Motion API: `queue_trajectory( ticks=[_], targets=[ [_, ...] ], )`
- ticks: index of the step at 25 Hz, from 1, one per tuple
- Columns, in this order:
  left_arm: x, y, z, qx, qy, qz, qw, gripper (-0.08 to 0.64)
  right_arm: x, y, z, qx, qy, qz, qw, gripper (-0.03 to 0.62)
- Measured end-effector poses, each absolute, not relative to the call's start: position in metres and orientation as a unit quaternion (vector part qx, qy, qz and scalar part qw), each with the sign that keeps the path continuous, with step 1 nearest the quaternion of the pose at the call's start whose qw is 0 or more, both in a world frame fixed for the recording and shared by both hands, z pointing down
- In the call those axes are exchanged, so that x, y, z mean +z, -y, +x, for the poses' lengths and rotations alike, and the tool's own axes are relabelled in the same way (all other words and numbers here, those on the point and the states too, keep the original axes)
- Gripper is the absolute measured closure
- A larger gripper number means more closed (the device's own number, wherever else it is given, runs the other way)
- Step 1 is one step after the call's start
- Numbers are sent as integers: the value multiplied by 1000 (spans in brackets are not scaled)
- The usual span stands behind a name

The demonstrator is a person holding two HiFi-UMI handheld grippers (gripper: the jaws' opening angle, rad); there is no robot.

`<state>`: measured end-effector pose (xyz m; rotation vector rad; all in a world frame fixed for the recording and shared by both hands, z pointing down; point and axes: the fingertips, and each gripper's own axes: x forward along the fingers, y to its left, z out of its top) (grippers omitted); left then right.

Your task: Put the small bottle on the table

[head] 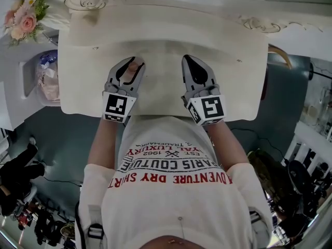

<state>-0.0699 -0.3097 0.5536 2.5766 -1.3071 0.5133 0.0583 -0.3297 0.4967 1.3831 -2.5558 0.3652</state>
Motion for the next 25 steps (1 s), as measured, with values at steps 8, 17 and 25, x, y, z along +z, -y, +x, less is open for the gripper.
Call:
queue_trajectory(
  ticks=[8,17,25],
  targets=[
    [556,308,-71,162,441,877,102,423,497,327,66,124,860,483,111,594],
    [558,305,-72,154,442,879,95,423,492,318,56,122,853,495,111,594],
    [540,305,-67,144,414,893,101,327,481,309,44,114,846,509,109,594]
  ],
)
